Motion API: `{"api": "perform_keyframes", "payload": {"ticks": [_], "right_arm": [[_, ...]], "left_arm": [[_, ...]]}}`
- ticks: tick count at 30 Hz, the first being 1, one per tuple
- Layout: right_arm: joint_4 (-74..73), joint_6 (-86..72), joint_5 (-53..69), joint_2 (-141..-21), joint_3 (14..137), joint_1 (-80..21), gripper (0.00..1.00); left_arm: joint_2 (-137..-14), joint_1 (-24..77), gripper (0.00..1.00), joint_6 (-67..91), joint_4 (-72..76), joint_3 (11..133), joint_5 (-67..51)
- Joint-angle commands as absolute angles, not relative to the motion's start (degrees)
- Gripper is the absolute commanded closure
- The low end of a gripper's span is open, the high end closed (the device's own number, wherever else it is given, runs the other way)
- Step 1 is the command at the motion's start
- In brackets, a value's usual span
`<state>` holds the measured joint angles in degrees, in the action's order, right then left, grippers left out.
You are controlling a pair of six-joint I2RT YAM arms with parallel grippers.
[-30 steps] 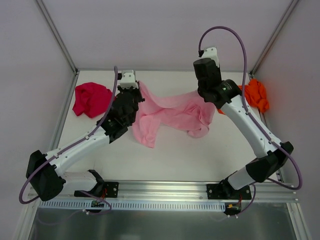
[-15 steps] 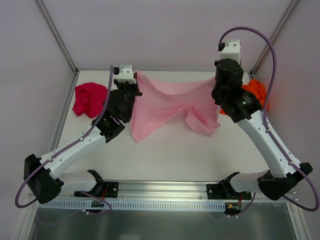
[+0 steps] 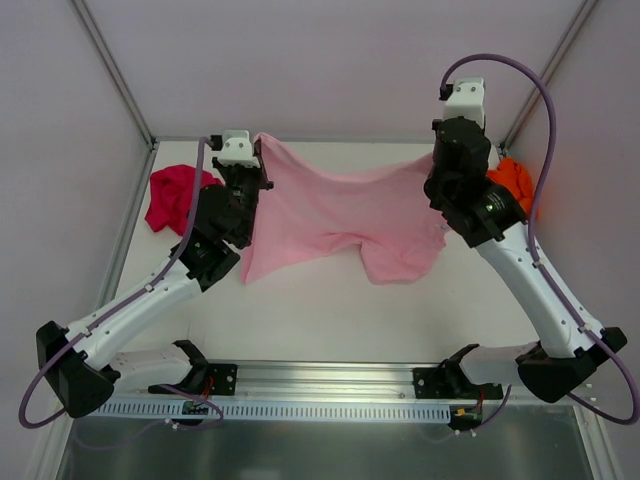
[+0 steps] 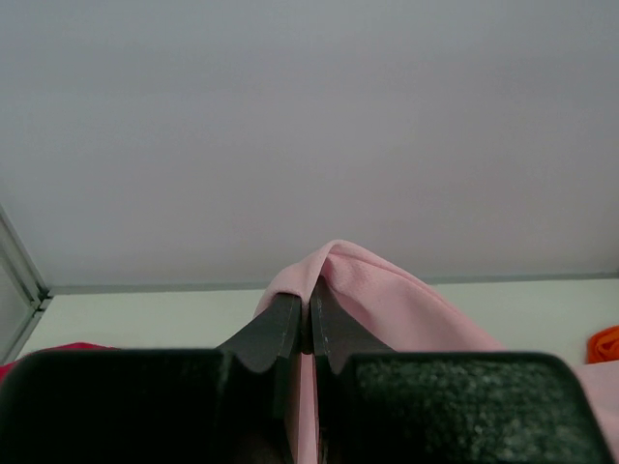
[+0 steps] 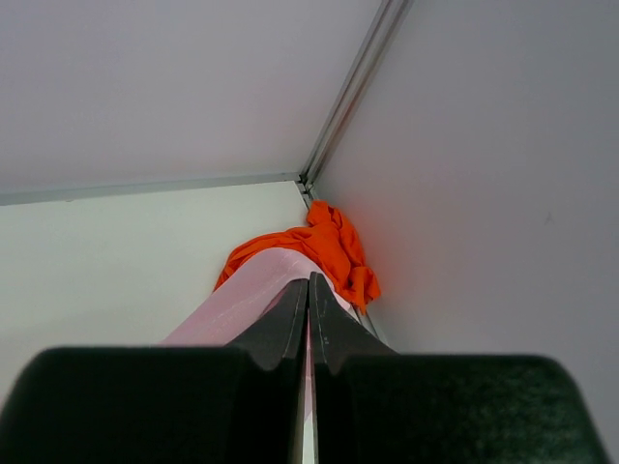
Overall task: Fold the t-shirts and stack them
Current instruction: Flatten out the tshirt
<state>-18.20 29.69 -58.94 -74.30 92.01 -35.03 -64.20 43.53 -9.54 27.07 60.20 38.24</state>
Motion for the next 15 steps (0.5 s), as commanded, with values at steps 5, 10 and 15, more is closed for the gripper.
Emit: {"api": "perform_keyframes", "payload": {"ticks": [5, 10, 15], "right_arm": [[-6.08, 33.66, -60.91, -80.06, 87.46, -35.07, 0.99], [-0.44, 35.33, -60.3, -80.77, 85.34, -35.07, 0.99], [-5.71, 33.93, -60.12, -84.72, 90.52, -34.8, 0.99]], "left_arm": [[-70.13, 42.98, 1.0, -16.08, 39.45, 57.75, 42.71], [-69.88, 42.54, 1.0, -17.23, 45.26, 53.79, 42.1], [-72.32, 41.66, 1.0, -17.75, 44.12, 56.16, 42.54]]}}
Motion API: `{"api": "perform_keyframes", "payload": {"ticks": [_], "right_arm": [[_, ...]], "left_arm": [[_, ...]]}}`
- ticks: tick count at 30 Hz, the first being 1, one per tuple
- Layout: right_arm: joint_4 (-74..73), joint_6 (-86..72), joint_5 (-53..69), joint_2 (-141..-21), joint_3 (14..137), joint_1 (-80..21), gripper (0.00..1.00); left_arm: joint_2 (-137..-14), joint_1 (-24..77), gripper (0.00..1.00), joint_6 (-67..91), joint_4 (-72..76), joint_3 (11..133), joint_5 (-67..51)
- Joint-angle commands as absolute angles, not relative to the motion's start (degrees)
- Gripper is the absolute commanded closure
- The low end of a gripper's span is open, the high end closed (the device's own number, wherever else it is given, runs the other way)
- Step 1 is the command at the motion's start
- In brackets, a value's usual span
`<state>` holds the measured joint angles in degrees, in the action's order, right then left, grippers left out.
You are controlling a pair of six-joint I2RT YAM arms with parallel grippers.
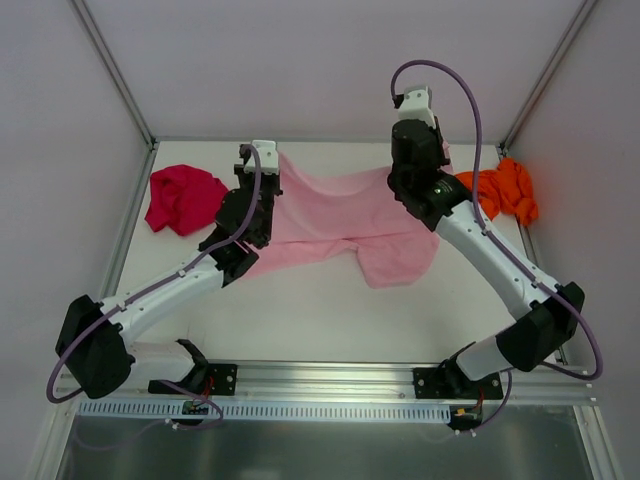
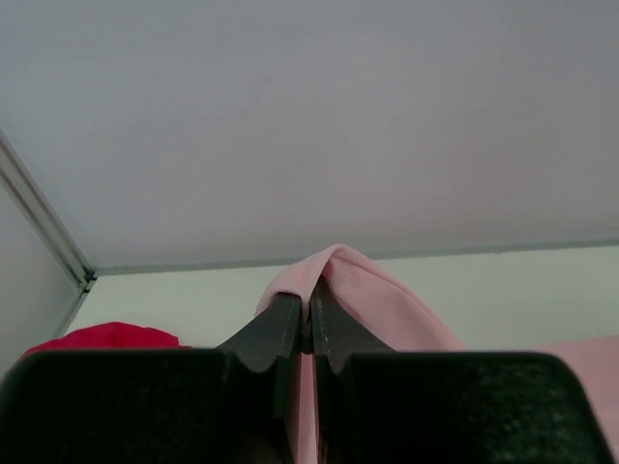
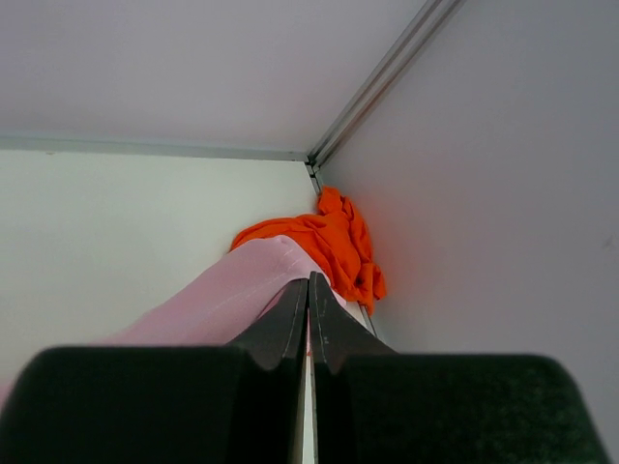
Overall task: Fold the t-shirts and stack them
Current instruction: Flatten out the tshirt
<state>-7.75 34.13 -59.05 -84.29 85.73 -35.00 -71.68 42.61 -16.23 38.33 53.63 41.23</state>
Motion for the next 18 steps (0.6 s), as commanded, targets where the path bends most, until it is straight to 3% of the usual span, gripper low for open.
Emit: {"api": "perform_keyframes", "payload": {"ticks": [1, 18], "right_arm": [[-5.89, 33.58, -59.68, -85.34, 90.44, -34.72, 0.99], [-9.4, 26.98, -53.27, -104.66, 96.67, -29.62, 0.99]], "left_arm": [[-73.12, 40.96, 1.0, -17.49, 43.95, 56.42, 42.8], [-96.41, 30.24, 1.0, 3.86, 26.03, 71.52, 34.1]]}}
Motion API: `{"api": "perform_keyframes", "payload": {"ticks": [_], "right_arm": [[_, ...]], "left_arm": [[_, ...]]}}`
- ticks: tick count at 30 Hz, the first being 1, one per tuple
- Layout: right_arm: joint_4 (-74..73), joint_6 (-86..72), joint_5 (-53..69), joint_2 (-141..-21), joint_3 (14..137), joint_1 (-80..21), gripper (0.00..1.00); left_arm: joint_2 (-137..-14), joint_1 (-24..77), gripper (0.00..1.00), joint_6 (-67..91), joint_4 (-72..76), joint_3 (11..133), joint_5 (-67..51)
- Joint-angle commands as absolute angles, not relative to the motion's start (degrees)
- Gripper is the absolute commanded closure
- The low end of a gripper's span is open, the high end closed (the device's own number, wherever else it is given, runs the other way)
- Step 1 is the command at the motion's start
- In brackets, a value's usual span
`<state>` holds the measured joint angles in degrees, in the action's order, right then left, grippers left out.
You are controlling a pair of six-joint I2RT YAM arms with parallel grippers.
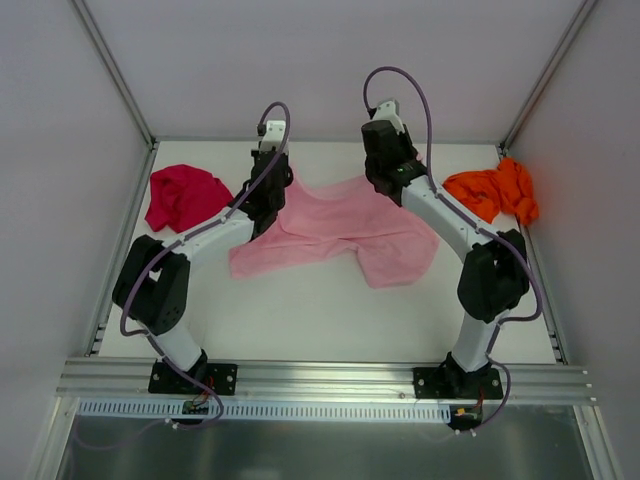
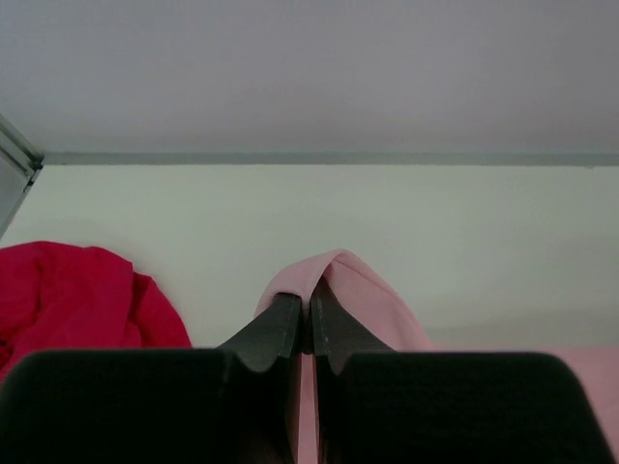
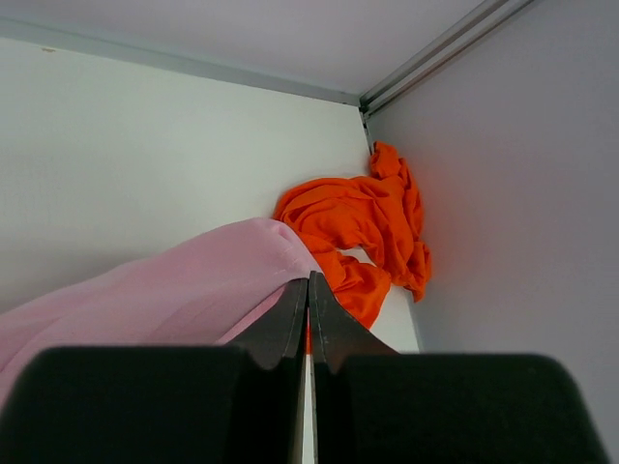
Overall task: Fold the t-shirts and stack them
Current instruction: Flatten out the tshirt
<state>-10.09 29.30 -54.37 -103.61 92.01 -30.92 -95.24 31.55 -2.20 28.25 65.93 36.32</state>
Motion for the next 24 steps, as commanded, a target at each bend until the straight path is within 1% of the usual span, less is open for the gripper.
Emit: {"api": "perform_keyframes", "payload": {"ticks": [1, 10, 14, 17, 19, 22, 24], "right_arm": [[-9.49, 26.9, -53.17, -105.55, 97.98, -29.1, 0.99], [-6.59, 27.86, -53.26, -114.77, 103.71, -26.81, 0.99], [-5.54, 28.48, -53.0, -119.0, 107.22, -25.93, 0.99], [-6.15, 28.83, -52.29, -122.5, 111.26, -25.14, 0.99], [-7.81, 29.18, -52.3, -125.23, 115.91, -24.53, 0.99], [-8.26, 29.44, -52.82, -127.0, 120.04, -24.08, 0.99], [-6.86, 29.88, -53.09, -127.62, 120.67, -23.91, 0.99]], "left_arm": [[-98.33, 29.71, 1.0, 3.87, 25.32, 72.41, 34.54], [-108.26, 26.63, 1.0, 10.0, 16.27, 84.98, 37.35], [-112.05, 24.53, 1.0, 12.65, 12.22, 89.73, 34.81], [-115.48, 23.12, 1.0, 13.53, 8.62, 96.3, 33.93], [-117.41, 21.89, 1.0, 14.76, 5.63, 99.21, 32.88], [-118.3, 20.84, 1.0, 15.73, 5.1, 100.02, 31.91], [-118.82, 20.31, 1.0, 16.08, 4.49, 102.12, 31.73]]}}
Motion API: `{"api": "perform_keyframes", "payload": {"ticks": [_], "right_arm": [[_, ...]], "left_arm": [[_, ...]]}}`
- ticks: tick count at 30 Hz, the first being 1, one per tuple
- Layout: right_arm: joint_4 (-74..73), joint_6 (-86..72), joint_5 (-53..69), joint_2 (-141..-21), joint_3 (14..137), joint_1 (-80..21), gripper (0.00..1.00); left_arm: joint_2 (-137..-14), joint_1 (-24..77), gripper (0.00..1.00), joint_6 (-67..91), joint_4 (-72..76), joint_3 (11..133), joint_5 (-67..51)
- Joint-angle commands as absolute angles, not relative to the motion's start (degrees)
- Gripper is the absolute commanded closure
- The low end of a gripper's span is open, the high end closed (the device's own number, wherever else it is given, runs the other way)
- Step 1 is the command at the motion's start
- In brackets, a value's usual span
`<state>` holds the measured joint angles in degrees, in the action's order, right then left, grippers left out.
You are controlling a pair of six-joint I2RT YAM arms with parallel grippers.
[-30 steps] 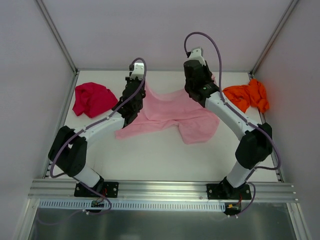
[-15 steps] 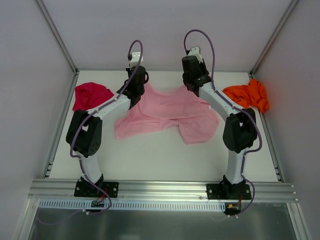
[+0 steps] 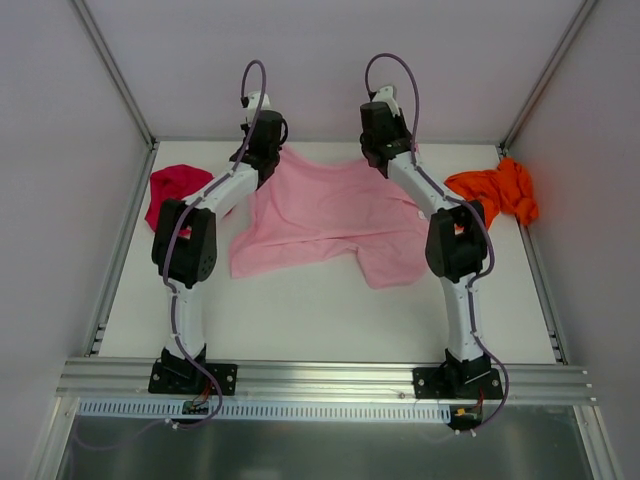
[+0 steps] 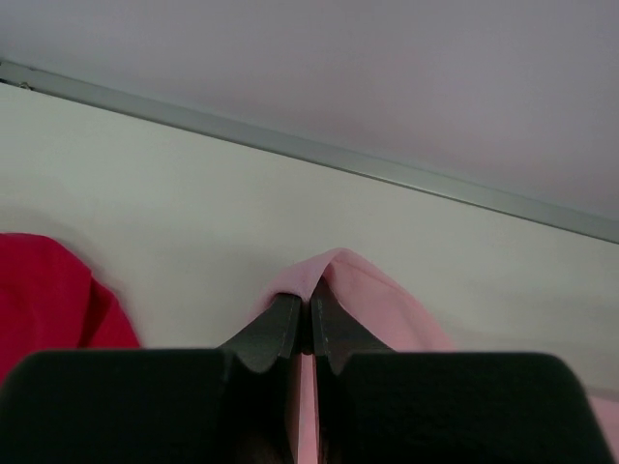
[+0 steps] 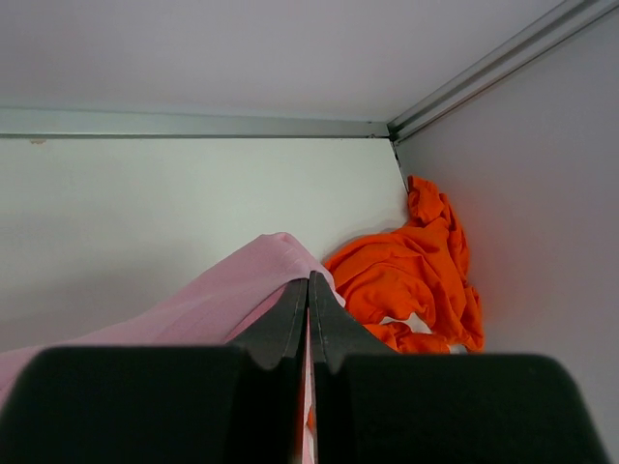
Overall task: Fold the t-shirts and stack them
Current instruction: Flatten out the tshirt, then fold the flattened tshirt in 1/3 of the way
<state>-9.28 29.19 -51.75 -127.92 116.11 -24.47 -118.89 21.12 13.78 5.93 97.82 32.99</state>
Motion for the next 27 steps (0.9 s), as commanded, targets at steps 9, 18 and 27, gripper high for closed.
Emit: {"api": "perform_keyframes", "payload": {"ticks": [9, 18, 27], "right_arm": [[4.82, 39.19, -59.85, -130.69, 122.61, -22.68, 0.99], [0.27, 33.66, -60.56, -130.61, 122.87, -18.81, 0.99], [-3.43, 30.24, -60.73, -128.41, 119.9, -18.9, 0.99]], "left_arm": [[-122.6, 17.41, 1.0, 18.8, 0.88, 108.72, 30.32], [-123.13, 14.06, 1.0, 22.68, -1.32, 109.07, 26.2], [-121.21, 14.06, 1.0, 22.85, -0.27, 104.96, 25.84]]}}
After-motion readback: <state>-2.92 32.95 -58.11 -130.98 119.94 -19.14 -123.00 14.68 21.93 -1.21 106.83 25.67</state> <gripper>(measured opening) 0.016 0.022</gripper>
